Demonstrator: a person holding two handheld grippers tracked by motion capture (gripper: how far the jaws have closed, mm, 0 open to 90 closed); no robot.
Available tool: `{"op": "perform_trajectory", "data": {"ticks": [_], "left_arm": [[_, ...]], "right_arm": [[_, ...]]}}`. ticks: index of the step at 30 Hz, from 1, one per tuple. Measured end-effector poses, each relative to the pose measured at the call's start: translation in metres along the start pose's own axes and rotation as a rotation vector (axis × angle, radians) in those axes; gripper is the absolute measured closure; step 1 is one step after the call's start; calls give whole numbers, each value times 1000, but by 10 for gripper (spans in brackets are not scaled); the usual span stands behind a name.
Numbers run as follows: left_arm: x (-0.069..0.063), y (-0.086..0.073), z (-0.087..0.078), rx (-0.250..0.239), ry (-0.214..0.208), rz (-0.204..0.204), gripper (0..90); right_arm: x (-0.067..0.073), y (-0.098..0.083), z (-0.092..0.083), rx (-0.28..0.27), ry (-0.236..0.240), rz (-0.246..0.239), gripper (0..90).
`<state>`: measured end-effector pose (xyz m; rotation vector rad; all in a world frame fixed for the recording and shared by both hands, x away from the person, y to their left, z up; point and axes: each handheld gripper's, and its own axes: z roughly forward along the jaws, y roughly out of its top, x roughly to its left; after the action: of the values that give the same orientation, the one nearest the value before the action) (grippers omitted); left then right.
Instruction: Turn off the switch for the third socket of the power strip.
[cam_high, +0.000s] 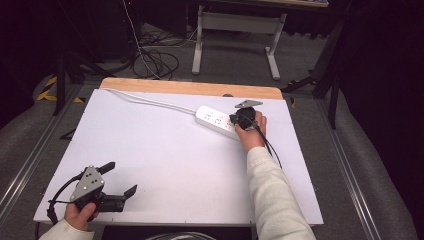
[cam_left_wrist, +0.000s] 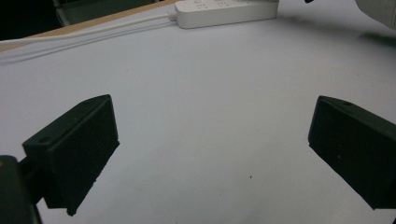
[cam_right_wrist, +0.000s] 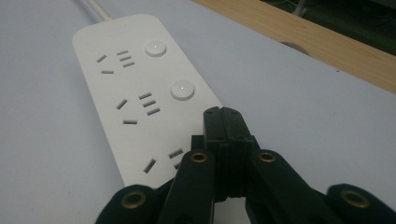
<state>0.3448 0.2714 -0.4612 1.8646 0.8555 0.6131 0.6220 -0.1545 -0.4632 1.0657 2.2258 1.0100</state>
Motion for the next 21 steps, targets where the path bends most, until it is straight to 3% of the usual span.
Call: {"op": "perform_trajectory", "data": {"ticks": [7,14,21], "left_arm": [[0,0,0,0,0,1,22],[0,0,0,1,0,1,22],[0,0,1,2,-1,3,22]], "right_arm": [[2,0,0,6,-12,-23,900],[1,0,0,2,-7,4,900],[4,0,0,3,-27,-18,900]]}}
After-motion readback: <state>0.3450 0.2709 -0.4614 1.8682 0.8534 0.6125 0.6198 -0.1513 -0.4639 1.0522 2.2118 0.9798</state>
